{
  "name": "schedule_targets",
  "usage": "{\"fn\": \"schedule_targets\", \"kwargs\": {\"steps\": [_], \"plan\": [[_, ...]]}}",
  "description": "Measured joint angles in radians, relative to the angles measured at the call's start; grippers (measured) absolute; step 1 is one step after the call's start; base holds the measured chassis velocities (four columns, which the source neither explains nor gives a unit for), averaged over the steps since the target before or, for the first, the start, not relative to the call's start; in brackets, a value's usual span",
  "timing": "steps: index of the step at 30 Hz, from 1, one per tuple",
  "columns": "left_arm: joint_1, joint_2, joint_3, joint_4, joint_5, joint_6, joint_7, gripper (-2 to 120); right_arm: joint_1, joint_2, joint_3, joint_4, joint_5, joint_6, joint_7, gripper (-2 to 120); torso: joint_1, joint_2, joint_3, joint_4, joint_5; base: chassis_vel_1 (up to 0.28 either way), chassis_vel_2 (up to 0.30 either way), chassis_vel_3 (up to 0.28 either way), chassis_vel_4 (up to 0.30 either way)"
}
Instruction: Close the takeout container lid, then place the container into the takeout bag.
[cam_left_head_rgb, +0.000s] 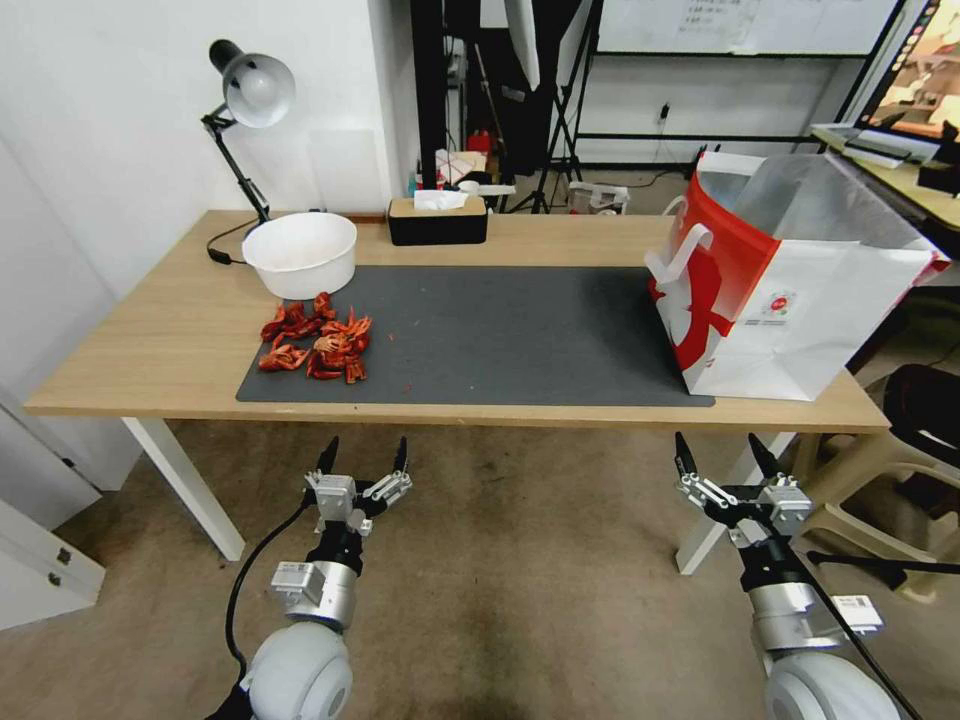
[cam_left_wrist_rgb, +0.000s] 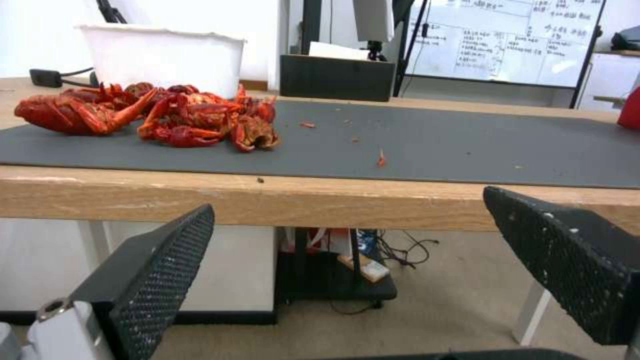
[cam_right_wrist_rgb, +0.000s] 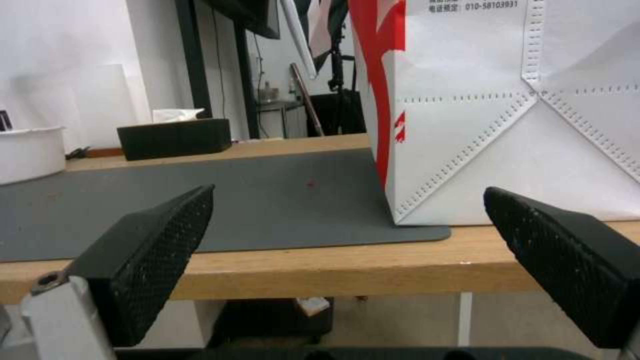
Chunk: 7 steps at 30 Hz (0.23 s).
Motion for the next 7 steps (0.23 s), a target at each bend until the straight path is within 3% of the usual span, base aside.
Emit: {"fn": "schedule_targets", "kwargs": {"steps": [7], "plan": [[0.0, 0.0, 0.0, 0.0, 0.0, 0.0, 0.0, 100, 0.0, 0.0, 0.0, 0.0, 0.0, -0.001, 0.0, 100, 0.0, 0.0, 0.0, 0.0, 0.0, 0.0, 0.0, 0.0, 0.0]]}}
